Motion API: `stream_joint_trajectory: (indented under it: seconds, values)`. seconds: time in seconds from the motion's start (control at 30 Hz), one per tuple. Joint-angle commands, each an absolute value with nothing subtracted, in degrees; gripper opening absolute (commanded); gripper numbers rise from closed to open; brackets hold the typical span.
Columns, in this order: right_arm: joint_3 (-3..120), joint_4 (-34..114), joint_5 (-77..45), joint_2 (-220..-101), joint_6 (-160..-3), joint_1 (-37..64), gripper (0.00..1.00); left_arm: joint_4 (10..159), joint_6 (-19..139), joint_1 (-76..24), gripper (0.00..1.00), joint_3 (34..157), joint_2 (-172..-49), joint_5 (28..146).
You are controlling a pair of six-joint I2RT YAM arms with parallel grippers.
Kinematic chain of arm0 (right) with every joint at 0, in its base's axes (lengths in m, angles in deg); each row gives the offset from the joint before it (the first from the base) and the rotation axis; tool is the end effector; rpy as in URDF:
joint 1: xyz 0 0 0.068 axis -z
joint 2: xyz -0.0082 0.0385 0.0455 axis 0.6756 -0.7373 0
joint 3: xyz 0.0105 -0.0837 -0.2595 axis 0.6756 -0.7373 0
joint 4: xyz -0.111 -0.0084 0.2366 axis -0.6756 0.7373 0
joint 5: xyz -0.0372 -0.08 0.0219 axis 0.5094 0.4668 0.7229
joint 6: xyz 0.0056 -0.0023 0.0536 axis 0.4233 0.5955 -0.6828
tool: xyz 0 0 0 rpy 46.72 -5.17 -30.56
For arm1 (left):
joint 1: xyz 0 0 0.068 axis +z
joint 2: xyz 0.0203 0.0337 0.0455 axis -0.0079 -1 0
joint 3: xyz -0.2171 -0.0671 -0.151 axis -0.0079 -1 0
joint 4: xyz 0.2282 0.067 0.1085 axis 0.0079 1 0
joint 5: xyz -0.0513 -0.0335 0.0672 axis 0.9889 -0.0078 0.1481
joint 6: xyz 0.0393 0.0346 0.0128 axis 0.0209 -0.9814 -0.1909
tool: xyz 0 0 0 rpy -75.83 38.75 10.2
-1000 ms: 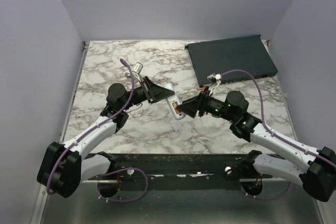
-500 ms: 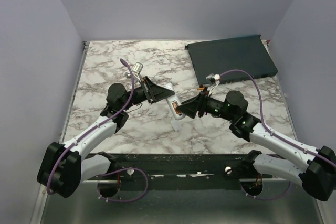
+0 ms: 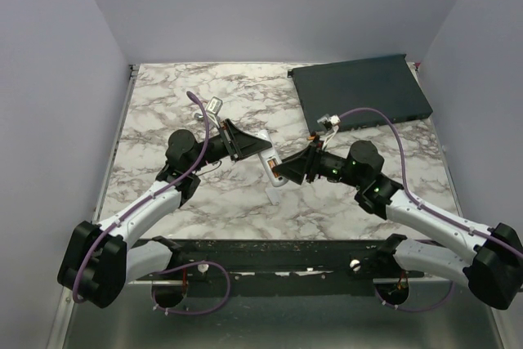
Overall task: Load the batteries into the remote control
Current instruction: Load the battery into the remote control.
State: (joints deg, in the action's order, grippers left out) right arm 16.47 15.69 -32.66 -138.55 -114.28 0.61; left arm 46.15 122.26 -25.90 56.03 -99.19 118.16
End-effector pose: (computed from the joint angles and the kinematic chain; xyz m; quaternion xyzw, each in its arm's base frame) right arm 0.1677 0.1698 0.2860 -0.1577 0.6978 0.5582 0.4204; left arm 0.2105 -0.1295 0.2911 -0.0121 0.6617 -0.6903 0.2922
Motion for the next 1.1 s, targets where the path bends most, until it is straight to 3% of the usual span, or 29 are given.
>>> stream_joint_trajectory:
  seconds: [0.0, 0.57, 1.07]
  values:
    - [17.57, 15.22, -34.03, -139.37, -113.91, 0.86, 0.53, 43.21, 122.57, -26.22, 0.00, 56.24, -98.88, 119.09]
    - [18.70, 16.52, -35.09, -141.70, -113.32, 0.85, 0.21, 42.85, 122.61, -26.16, 0.00, 56.31, -98.88, 119.01]
    - [21.56, 22.42, -32.60, -143.46, -109.89, 0.86, 0.12, 44.23, 122.22, -26.18, 0.00, 56.50, -98.35, 118.64]
